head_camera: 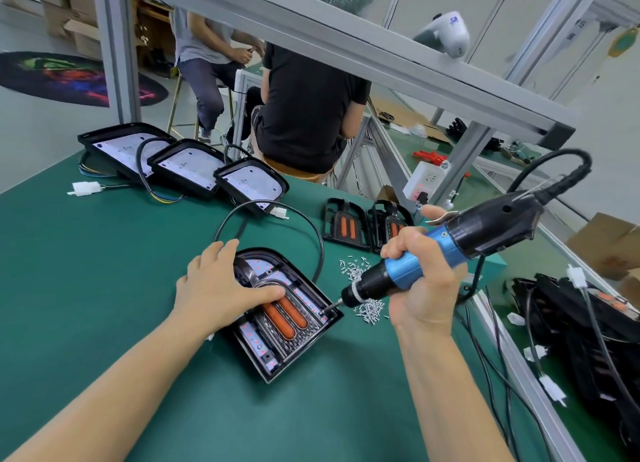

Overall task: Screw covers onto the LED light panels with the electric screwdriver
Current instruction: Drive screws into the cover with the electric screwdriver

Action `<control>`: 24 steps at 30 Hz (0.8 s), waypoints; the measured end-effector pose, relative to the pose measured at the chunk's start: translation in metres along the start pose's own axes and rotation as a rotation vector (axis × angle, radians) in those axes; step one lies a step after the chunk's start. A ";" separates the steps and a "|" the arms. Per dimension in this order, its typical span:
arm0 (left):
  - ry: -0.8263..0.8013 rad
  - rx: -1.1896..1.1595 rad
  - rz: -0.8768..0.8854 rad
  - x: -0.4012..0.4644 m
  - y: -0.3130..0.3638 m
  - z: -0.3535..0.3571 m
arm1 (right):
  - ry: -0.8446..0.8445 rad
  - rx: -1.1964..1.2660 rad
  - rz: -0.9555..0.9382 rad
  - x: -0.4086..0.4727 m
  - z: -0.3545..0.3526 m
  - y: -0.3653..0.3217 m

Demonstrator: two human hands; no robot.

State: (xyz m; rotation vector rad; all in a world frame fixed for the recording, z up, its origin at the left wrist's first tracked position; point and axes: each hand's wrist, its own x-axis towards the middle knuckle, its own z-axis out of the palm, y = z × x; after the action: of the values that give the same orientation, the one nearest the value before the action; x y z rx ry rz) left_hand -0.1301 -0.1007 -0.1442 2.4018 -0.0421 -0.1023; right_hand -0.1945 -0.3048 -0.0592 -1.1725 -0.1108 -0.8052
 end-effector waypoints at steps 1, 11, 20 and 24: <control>0.007 0.003 -0.002 0.000 0.000 0.001 | -0.006 -0.008 -0.001 0.000 0.000 0.000; 0.094 0.128 0.024 -0.001 0.007 0.009 | -0.154 -0.079 0.015 0.001 0.010 0.005; 0.105 0.032 0.023 -0.002 0.010 0.009 | -0.132 -0.069 0.068 0.004 0.005 0.006; 0.101 0.045 0.020 -0.002 0.010 0.009 | -0.237 -0.076 0.063 0.003 0.009 0.003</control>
State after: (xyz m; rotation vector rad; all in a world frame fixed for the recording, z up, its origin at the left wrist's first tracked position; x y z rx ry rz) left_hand -0.1324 -0.1139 -0.1439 2.4475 -0.0215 0.0299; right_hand -0.1873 -0.2986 -0.0566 -1.3344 -0.2387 -0.6173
